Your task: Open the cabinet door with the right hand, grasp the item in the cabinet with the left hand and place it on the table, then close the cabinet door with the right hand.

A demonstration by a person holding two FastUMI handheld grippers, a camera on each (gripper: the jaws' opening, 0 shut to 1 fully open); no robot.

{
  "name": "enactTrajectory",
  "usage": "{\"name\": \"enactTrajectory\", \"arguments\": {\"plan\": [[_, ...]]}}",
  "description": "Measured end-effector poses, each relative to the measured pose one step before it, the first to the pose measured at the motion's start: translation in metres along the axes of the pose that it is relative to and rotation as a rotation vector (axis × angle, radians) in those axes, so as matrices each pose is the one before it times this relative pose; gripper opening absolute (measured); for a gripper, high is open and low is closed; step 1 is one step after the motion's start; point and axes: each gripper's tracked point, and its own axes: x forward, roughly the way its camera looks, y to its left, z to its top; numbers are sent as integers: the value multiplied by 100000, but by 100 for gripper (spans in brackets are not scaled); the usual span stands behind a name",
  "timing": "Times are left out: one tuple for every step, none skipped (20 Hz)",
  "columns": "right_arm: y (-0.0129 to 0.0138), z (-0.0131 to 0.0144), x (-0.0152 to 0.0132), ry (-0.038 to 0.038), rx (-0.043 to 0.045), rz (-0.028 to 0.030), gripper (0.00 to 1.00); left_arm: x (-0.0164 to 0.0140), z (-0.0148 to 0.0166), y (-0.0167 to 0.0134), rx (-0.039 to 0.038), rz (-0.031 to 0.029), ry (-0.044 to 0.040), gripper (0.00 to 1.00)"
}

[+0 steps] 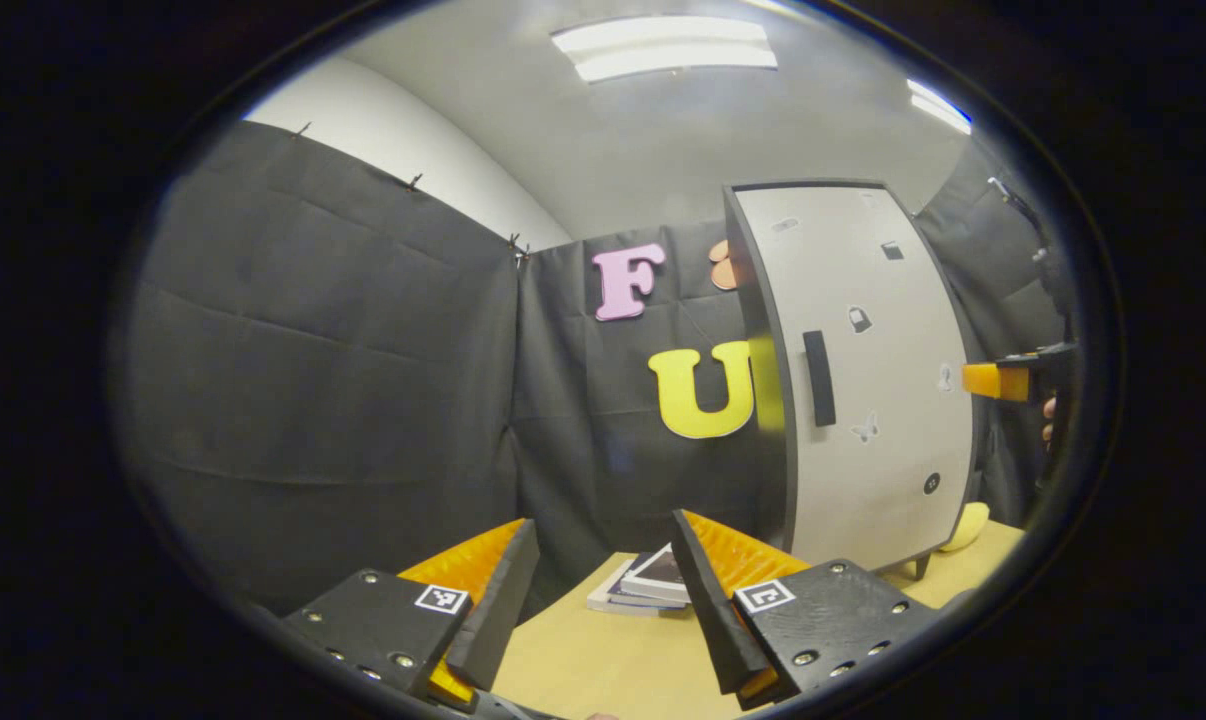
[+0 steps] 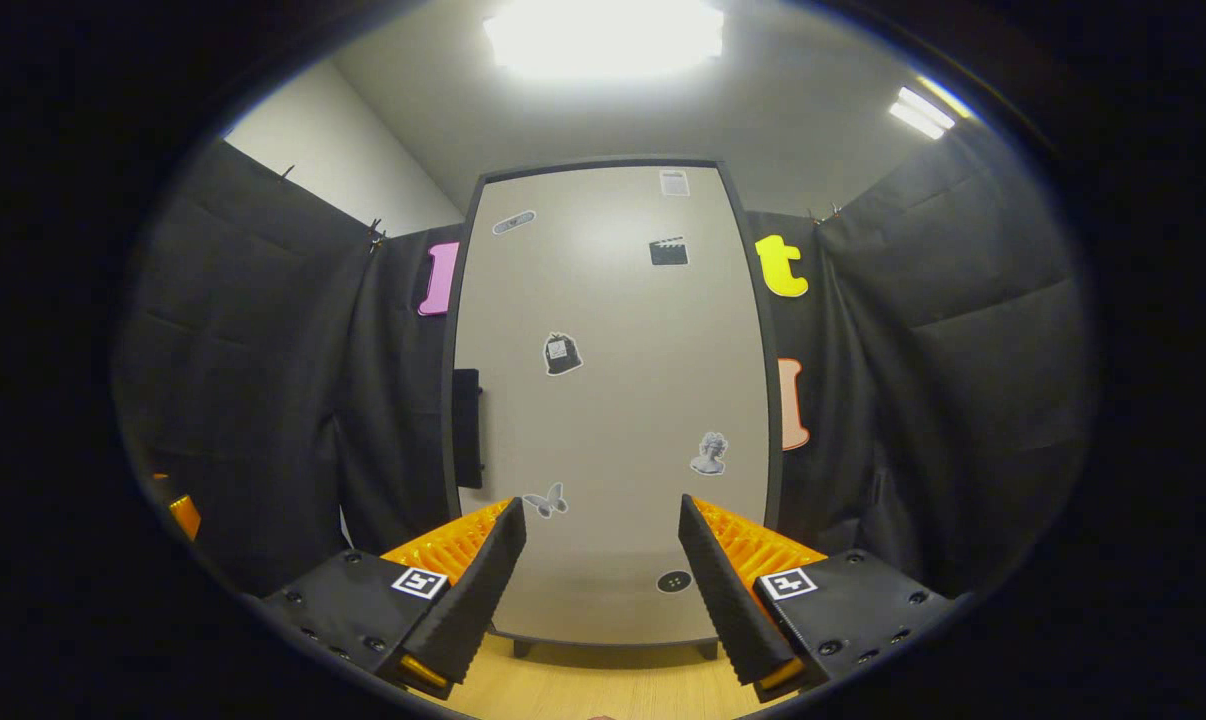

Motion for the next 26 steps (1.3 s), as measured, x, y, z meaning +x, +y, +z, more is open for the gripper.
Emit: {"name": "enactTrajectory", "arguments": {"plan": [[668, 289, 546, -80, 644, 1043, 97, -50, -194, 503, 175, 727, 168, 81], [567, 142, 511, 383, 334, 975, 97, -36, -110, 463, 91, 743, 233, 81], [519, 130, 537, 386, 99, 788, 98, -34, -111, 420, 33, 761, 139, 81], [592, -19, 551, 611, -85, 926, 98, -47, -135, 448, 45, 749, 158, 81], [652, -81, 605, 845, -283, 1132, 97, -38, -123, 507, 114, 748, 123, 81], [528, -65, 446, 509, -280, 805, 98, 0, -134, 492, 275, 838, 192, 81], [484, 11, 587, 252, -242, 637, 97, -77, -90, 589, 205, 993, 58, 81], [460, 44, 541, 94, 41, 541, 97, -9, -22, 574, 80, 1037, 150, 81], [482, 83, 543, 140, 24, 704, 97, -26, -195, 537, 17, 1016, 302, 81], [389, 178, 598, -297, -69, 361, 98, 12, -29, 638, 129, 1213, 230, 81], [210, 168, 564, 95, 107, -74, 97, -40, -229, 640, 349, 1341, 391, 81], [420, -16, 477, 337, 402, 382, 97, 53, -130, 544, 297, 1162, 443, 81], [315, 187, 631, 105, 539, 421, 98, -97, -226, 570, 187, 906, 483, 81], [328, 1, 654, 596, 155, 58, 97, -5, -109, 407, 84, 704, 385, 81], [309, 50, 588, 615, -262, -107, 97, 12, -201, 512, 89, 736, 459, 81], [288, 3, 634, 539, -235, -112, 98, 20, -123, 354, 175, 681, 578, 81], [346, -1, 637, 614, 182, 66, 97, 88, -369, 549, 344, 771, 702, 81], [408, -47, 631, 565, 596, 272, 98, 44, -215, 363, 321, 744, 724, 81], [468, -95, 595, 860, 755, 471, 98, 41, -204, 445, 185, 813, 512, 81], [500, -127, 500, 899, 624, 282, 98, 81, -137, 411, -29, 713, 476, 81], [420, -74, 547, 816, 144, 214, 98, -63, -220, 371, -157, 639, 476, 81], [280, -24, 571, 544, -748, 5, 97, 24, -190, 403, -114, 558, 502, 81], [305, -23, 435, 619, -995, -331, 97, 20, -266, 318, 40, 655, 537, 82], [245, 14, 520, 538, -970, -77, 96, 44, -43, 428, 69, 679, 366, 82], [323, 47, 441, 412, -724, -71, 96, 54, -95, 141, -21, 608, 403, 82], [343, 111, 419, 45, -447, -160, 96, 71, -307, 73, -153, 481, 406, 82]]}}
